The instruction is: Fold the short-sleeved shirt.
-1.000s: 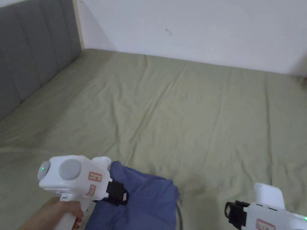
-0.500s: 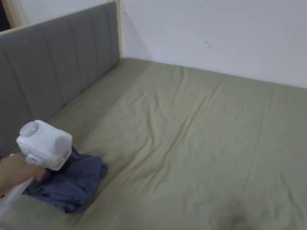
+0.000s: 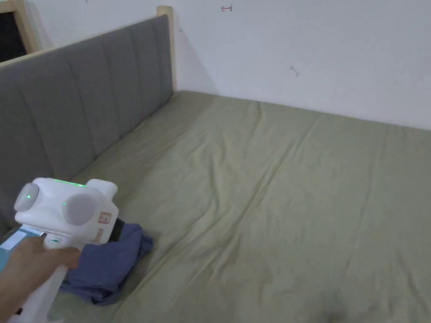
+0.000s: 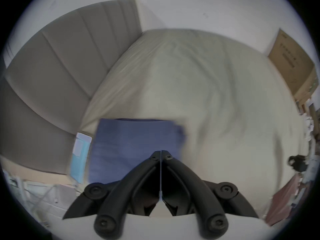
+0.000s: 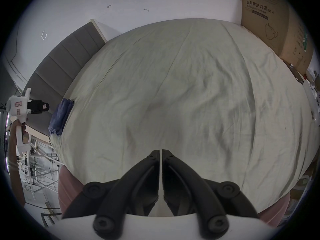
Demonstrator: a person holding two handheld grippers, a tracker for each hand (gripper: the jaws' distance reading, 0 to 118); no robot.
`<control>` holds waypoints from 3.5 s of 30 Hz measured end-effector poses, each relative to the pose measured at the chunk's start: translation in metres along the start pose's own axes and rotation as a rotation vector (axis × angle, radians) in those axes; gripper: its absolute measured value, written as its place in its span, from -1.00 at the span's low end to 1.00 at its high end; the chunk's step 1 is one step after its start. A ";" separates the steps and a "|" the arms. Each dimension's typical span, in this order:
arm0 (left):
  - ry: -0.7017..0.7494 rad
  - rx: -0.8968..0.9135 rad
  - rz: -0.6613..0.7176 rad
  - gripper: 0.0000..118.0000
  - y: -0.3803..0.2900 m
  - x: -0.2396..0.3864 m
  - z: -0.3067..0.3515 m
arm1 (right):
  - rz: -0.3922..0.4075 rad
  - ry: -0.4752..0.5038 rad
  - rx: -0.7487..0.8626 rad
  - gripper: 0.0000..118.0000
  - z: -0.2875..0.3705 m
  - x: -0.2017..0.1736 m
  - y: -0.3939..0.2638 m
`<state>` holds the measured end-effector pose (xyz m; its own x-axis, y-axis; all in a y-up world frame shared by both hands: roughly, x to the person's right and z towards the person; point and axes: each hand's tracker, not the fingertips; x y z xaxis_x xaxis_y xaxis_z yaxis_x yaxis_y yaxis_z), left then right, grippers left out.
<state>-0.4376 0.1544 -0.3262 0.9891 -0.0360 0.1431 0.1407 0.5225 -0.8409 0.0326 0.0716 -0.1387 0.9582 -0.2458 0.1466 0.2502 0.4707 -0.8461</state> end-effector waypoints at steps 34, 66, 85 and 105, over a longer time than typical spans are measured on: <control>-0.125 0.885 -0.106 -1.00 -0.097 0.278 0.223 | 0.205 -0.302 0.921 -0.95 0.219 -0.017 -0.001; -0.143 0.897 -0.041 1.00 -0.091 0.278 0.223 | 0.141 -0.267 0.941 0.92 0.223 -0.006 0.004; -0.183 0.845 -0.071 1.00 -0.091 0.283 0.226 | 0.135 -0.288 0.925 0.94 0.221 -0.002 0.004; -0.073 0.941 -0.087 1.00 -0.103 0.285 0.228 | 0.136 -0.298 0.902 0.94 0.219 -0.003 0.002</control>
